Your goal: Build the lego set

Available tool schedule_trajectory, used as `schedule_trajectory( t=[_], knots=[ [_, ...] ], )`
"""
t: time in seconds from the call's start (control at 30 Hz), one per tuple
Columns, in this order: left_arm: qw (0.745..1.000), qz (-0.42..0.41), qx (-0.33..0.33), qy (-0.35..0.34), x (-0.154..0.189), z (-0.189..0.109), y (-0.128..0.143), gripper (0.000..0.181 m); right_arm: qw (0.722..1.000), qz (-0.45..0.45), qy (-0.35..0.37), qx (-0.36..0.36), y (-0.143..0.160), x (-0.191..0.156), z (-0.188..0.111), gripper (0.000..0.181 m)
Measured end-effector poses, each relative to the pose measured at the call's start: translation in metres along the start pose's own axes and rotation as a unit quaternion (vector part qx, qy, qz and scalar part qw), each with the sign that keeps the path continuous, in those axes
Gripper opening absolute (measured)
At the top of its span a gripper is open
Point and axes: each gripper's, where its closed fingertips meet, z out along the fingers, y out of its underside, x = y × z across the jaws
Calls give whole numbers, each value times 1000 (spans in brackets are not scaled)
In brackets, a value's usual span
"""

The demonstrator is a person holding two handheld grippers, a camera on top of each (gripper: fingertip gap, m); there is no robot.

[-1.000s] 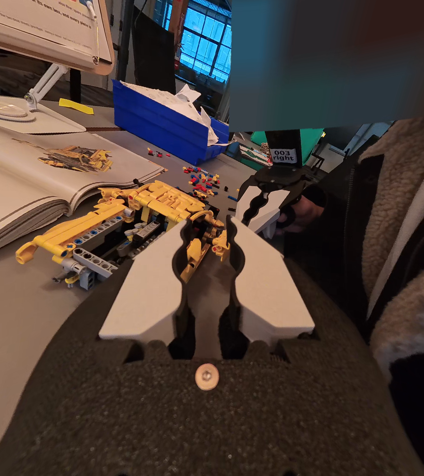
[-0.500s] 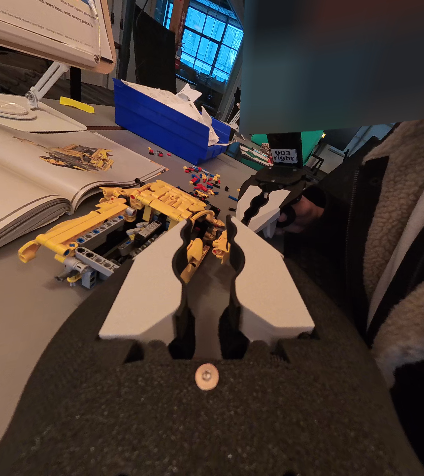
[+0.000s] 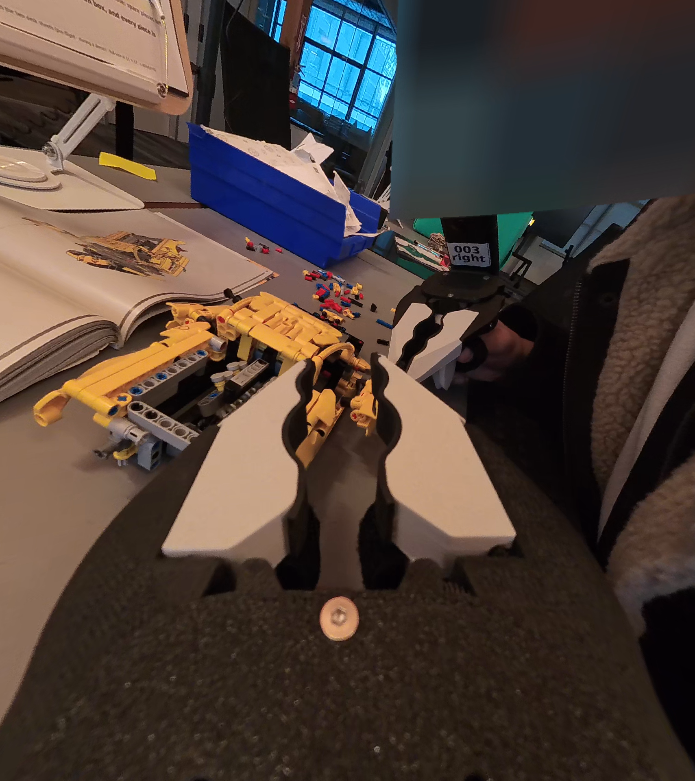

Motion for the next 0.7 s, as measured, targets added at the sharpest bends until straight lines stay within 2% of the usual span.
schedule_trajectory(
  t=[0.7],
  knots=[
    [1000, -3, -3, 1, 0, 0, 1, 27, 1000, 3, 0, -5, 2, 1, 1, 6]
  ],
)
